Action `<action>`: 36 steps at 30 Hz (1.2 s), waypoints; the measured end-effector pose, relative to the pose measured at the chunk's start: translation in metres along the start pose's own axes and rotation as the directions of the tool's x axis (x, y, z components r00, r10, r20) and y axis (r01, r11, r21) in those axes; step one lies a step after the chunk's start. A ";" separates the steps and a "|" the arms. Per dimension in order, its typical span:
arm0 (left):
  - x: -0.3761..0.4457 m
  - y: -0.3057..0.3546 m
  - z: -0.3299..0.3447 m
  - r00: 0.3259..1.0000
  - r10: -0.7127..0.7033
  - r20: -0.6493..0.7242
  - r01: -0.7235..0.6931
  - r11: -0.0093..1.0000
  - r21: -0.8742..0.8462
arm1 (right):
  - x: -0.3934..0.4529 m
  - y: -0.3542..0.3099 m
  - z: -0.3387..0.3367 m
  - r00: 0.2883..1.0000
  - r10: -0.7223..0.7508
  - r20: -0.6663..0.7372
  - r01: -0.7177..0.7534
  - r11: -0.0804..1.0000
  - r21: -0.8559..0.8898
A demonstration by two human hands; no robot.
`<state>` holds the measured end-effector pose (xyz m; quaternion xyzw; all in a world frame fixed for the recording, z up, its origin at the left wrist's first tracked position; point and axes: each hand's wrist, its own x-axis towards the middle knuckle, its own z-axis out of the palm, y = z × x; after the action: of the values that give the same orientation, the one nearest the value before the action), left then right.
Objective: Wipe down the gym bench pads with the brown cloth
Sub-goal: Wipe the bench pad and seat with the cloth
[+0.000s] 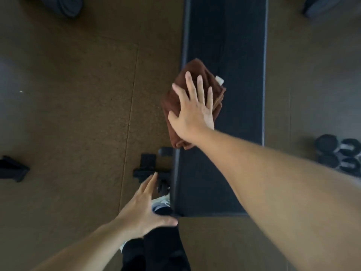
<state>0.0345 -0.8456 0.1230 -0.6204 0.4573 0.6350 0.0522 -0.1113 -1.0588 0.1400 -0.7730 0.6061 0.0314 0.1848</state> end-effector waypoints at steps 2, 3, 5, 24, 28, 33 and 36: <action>-0.024 -0.034 0.012 0.998 -0.068 -0.005 0.068 0.998 -0.008 | -0.053 -0.010 0.017 1.000 0.019 0.012 -0.019 1.000 0.015; -0.031 -0.044 0.014 0.995 -0.087 -0.046 0.087 0.996 -0.014 | -0.080 -0.014 0.026 0.999 0.034 0.023 -0.034 0.999 0.015; -0.040 -0.044 0.012 0.982 -0.086 -0.166 0.084 0.996 -0.018 | -0.132 -0.024 0.043 0.997 0.072 0.042 -0.073 0.997 0.011; 0.030 0.132 -0.015 0.850 0.497 -0.175 -0.279 0.707 0.650 | -0.139 0.058 0.028 0.524 0.847 0.093 -0.802 0.454 0.388; 0.074 0.188 -0.048 0.911 0.390 -0.132 -0.178 0.663 0.727 | -0.110 0.086 0.011 0.568 0.819 0.081 -0.788 0.513 0.339; 0.102 0.228 -0.061 0.984 0.166 -0.058 -0.058 0.616 0.786 | -0.065 0.118 -0.014 0.725 0.689 -0.006 -0.664 0.702 0.257; 0.105 0.233 -0.060 0.996 0.086 -0.039 -0.024 0.638 0.770 | -0.010 0.141 -0.034 0.804 0.594 -0.030 -0.571 0.785 0.239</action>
<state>-0.0928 -1.0712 0.1670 -0.5478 0.7039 0.3592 0.2747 -0.2535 -1.0880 0.1398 -0.5233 0.8235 -0.0199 0.2182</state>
